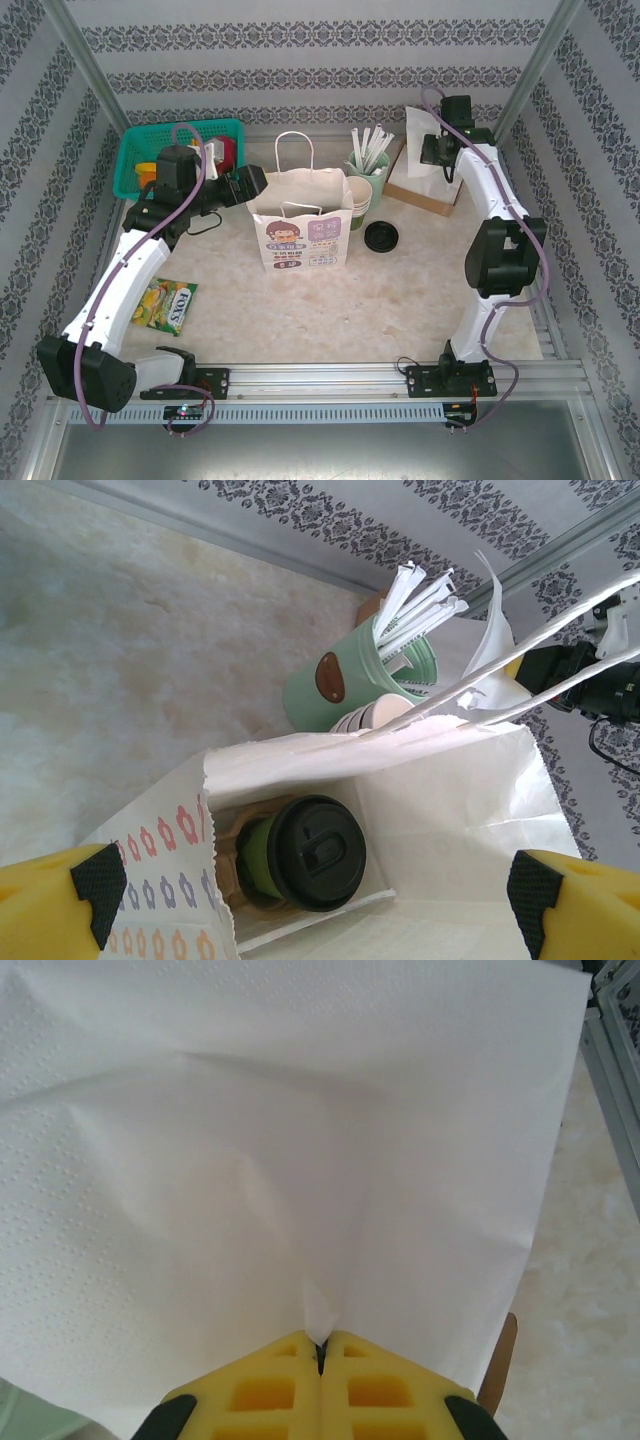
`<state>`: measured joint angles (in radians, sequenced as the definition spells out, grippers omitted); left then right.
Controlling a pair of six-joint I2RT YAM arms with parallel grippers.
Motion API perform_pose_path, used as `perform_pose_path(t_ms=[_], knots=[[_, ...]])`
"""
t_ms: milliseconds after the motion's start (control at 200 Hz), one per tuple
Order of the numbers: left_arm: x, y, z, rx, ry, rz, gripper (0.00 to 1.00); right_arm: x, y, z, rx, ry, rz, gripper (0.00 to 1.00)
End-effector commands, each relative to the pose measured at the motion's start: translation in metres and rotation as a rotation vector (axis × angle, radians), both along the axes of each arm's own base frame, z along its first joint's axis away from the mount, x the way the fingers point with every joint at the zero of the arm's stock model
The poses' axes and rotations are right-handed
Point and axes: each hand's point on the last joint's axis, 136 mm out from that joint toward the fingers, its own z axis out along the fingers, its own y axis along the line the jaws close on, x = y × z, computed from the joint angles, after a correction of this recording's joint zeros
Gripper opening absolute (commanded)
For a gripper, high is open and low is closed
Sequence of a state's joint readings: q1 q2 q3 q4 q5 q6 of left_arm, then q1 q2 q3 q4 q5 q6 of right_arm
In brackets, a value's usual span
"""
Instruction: Pack the takeout coffee
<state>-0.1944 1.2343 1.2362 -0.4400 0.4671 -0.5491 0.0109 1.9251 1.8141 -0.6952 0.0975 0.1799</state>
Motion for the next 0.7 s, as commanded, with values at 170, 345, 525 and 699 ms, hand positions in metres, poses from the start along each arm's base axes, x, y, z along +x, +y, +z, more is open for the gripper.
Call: perform_pose_path(t_ms=[170, 345, 525, 699], knots=[[-0.005, 0.002, 0.003, 0.015, -0.027, -0.014, 1.00, -0.024, -0.028, -0.001, -0.119, 0.084, -0.189, 0.00], [-0.004, 0.001, 0.003, 0.009, -0.028, -0.017, 1.00, -0.043, -0.034, -0.015, -0.129, 0.143, -0.241, 0.00], [-0.002, 0.000, 0.000, 0.012, -0.023, -0.024, 1.00, -0.031, -0.028, -0.059, -0.103, 0.227, -0.231, 0.00], [-0.002, -0.001, -0.004, 0.004, -0.011, -0.023, 1.00, -0.005, -0.020, -0.070, -0.064, 0.238, -0.204, 0.27]])
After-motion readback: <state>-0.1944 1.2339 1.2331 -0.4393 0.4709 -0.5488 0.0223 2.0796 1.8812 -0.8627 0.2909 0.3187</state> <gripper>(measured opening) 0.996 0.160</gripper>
